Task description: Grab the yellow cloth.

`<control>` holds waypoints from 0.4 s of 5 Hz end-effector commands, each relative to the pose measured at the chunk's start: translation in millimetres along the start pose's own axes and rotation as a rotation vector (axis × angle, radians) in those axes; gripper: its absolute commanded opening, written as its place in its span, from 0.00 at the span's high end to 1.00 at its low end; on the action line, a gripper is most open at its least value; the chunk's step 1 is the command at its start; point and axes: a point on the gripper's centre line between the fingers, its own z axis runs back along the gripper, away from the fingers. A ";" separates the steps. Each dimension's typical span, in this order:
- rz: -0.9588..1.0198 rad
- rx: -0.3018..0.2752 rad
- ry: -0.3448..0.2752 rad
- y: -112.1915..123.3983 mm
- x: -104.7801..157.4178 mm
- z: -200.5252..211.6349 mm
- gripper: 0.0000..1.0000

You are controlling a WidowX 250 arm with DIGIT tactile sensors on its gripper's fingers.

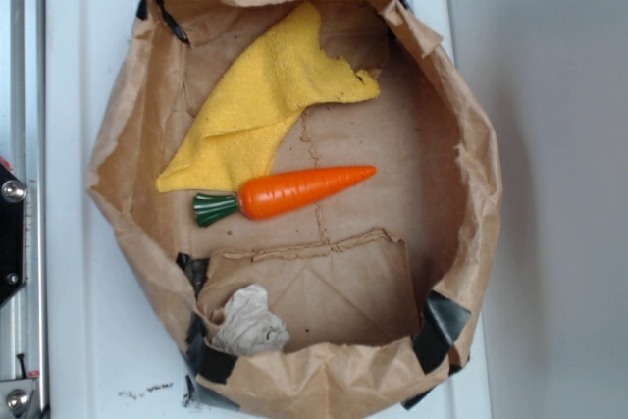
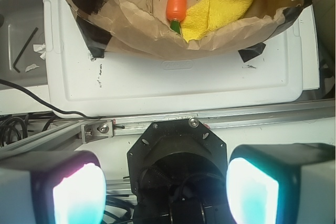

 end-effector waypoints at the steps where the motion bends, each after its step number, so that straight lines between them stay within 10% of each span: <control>1: 0.000 0.000 0.000 0.0 0.0 0.0 0.00; 2: 0.050 -0.056 -0.054 1.8 22.0 -3.9 0.00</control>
